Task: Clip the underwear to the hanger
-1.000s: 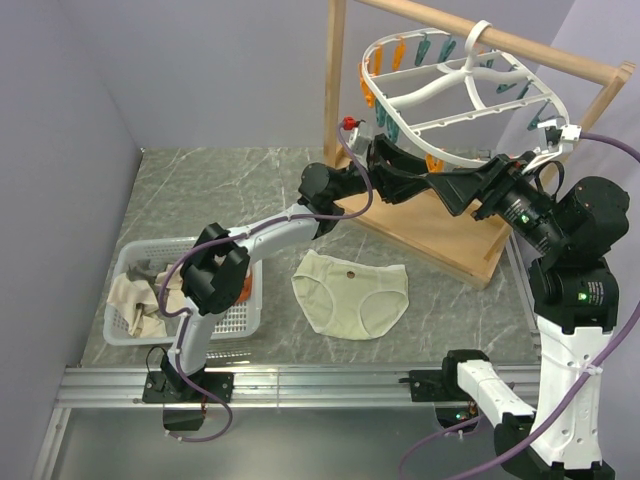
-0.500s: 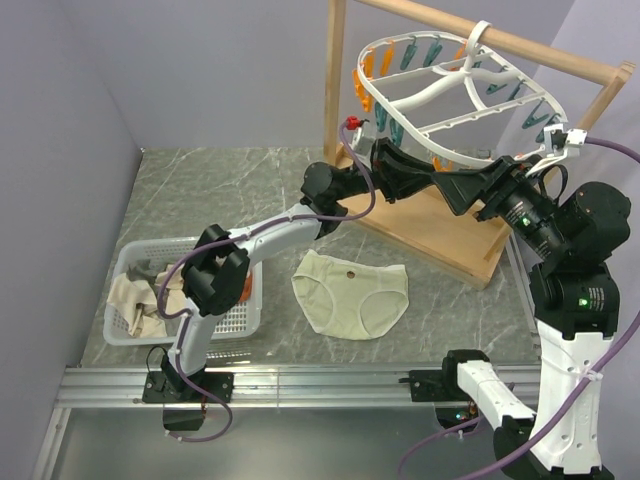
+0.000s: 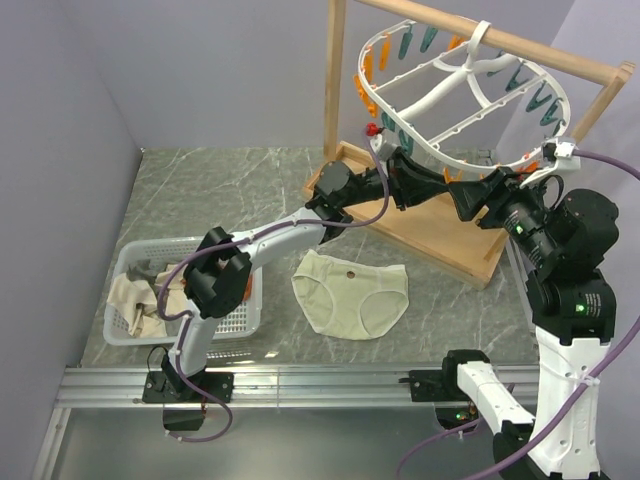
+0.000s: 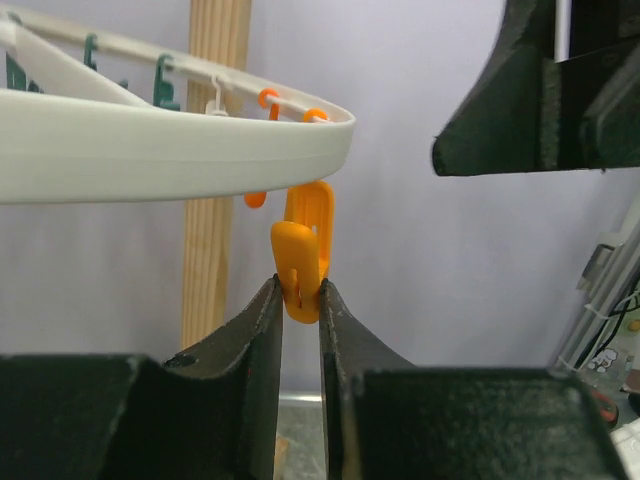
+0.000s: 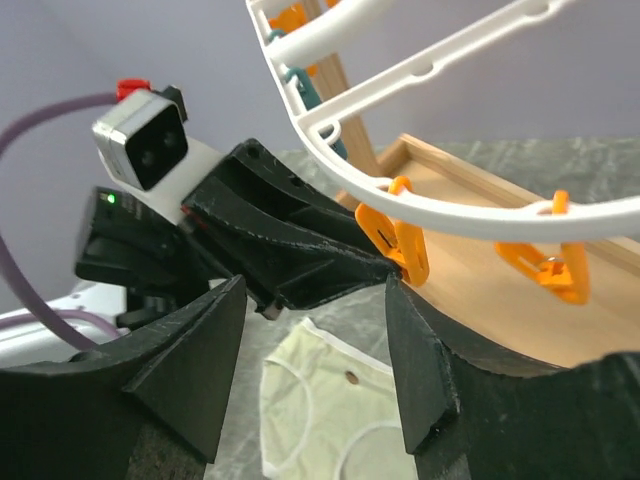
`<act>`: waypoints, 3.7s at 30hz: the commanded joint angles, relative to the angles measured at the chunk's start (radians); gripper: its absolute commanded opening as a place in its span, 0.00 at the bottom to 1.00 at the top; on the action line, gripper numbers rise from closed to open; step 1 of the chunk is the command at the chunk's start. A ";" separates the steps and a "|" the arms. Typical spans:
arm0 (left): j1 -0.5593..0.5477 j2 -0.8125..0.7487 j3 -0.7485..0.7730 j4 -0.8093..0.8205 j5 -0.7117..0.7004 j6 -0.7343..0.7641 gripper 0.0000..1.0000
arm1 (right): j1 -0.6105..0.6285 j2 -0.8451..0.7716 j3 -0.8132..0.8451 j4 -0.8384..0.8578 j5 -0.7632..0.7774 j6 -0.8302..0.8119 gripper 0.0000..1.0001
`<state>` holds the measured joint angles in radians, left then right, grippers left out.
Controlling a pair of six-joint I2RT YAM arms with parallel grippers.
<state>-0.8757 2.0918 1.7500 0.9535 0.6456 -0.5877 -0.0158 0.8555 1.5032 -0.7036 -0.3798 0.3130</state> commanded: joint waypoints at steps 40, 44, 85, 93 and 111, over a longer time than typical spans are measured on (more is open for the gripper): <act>-0.124 -0.124 0.172 -0.641 -0.104 0.382 0.00 | 0.008 0.102 0.014 0.012 0.220 -0.020 0.59; -0.131 -0.116 0.184 -0.659 -0.116 0.397 0.00 | 0.011 0.117 0.023 0.009 0.225 -0.025 0.58; -0.006 -0.348 -0.446 -0.992 -0.009 0.577 0.69 | 0.043 0.169 0.068 0.003 0.220 -0.049 0.00; -0.046 -0.142 -0.291 -1.116 -0.317 0.667 0.77 | 0.043 0.168 0.057 0.000 0.213 -0.054 0.00; -0.206 0.076 0.161 -1.524 -0.816 -0.027 0.80 | 0.043 0.152 0.015 0.013 0.209 -0.054 0.00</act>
<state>-1.0561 2.1185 1.8282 -0.4118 -0.0757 -0.4244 0.0200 1.0233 1.5280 -0.7406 -0.1589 0.2638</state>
